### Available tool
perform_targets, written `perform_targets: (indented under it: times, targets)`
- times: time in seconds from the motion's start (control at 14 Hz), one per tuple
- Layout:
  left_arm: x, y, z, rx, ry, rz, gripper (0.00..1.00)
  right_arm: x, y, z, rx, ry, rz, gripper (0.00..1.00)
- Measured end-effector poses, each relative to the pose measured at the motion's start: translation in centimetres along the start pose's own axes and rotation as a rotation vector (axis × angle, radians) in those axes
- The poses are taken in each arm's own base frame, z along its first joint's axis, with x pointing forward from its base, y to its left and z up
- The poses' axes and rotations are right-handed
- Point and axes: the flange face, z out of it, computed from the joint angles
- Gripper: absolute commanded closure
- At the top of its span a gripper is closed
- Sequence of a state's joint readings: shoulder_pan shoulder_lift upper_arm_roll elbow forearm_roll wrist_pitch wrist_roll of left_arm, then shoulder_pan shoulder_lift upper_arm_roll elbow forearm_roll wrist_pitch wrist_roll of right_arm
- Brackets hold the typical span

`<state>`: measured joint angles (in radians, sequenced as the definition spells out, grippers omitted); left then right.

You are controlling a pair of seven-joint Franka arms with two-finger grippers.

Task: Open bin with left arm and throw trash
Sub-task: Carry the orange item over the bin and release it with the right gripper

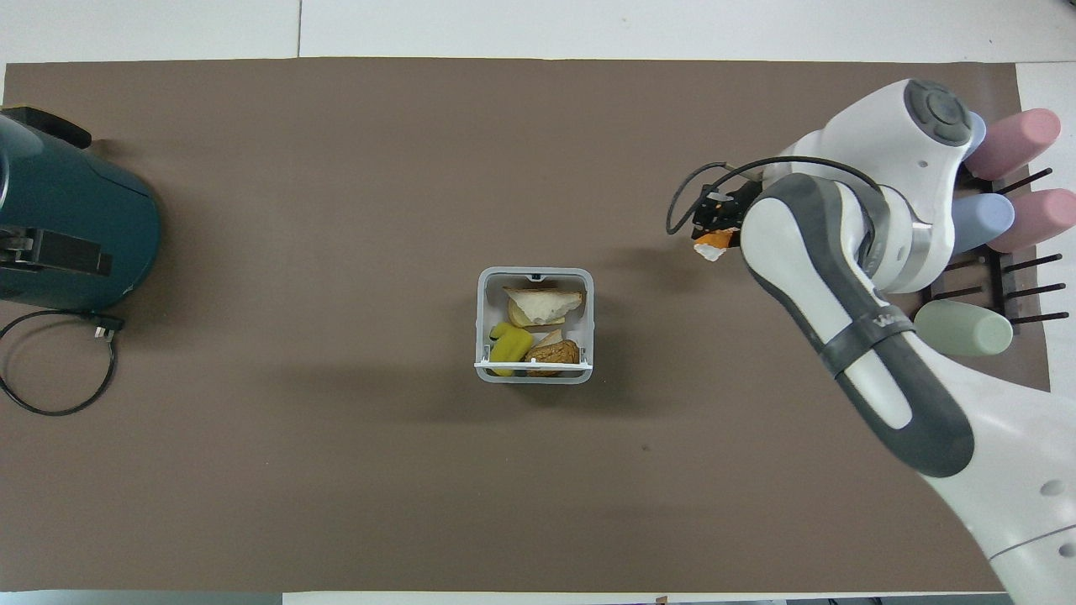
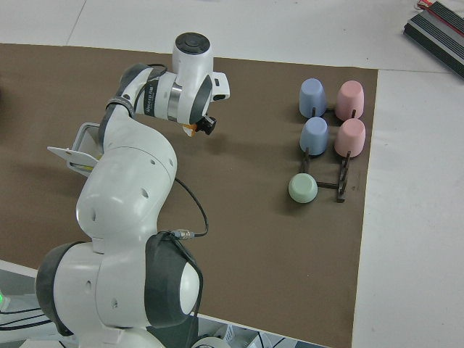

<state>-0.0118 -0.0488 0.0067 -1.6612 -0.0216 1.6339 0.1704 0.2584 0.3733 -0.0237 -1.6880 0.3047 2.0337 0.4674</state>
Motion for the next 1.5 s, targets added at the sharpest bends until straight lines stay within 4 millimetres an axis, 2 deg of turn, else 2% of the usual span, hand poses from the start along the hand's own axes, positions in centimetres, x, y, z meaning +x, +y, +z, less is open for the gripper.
perform_targets:
  times: [0.14,0.21,0.29,0.36,0.5,0.57,0.64,1.0,1.14,1.29,1.5]
  targets:
    - [0.1,-0.1,-0.9,-0.001,-0.018,0.001,0.0,-6.8,-8.1,0.0,-0.05,0.03,-0.005,1.0]
    - [0.3,-0.1,-1.5,-0.001,-0.023,0.003,0.0,-10.3,-11.3,0.7,-0.075,0.045,-0.018,1.0]
    - [0.6,0.1,-1.9,-0.001,-0.023,0.006,0.0,-13.0,-13.4,1.5,-0.089,0.049,-0.026,1.0]
    - [0.9,0.3,-2.0,-0.001,-0.021,0.011,0.0,-14.6,-14.6,2.1,-0.097,0.05,-0.026,1.0]
    - [1.0,0.8,-2.1,-0.002,-0.028,0.018,0.0,-16.3,-15.8,2.6,-0.101,0.047,-0.019,1.0]
    - [0.8,0.8,-2.1,-0.003,-0.033,0.01,0.0,-16.7,-16.0,2.7,-0.102,0.046,-0.02,0.63]
    - [0.7,0.9,-2.1,-0.003,-0.039,-0.008,0.0,-16.7,-16.0,2.8,-0.104,0.045,-0.02,0.01]
    - [-0.3,1.1,-2.3,-0.004,-0.049,-0.043,0.0,-16.4,-15.8,2.7,-0.103,0.049,-0.012,0.0]
    - [-0.5,1.2,-2.3,-0.003,-0.049,-0.044,0.0,-15.9,-15.5,2.0,-0.102,0.06,-0.006,0.0]
    - [-0.5,1.2,-2.4,-0.003,-0.047,-0.045,0.0,-13.7,-13.8,-1.0,-0.134,0.097,0.012,0.0]
    - [-0.5,1.2,-2.4,-0.003,-0.045,-0.045,0.0,-9.9,-9.0,-9.2,-0.236,0.091,-0.035,0.0]
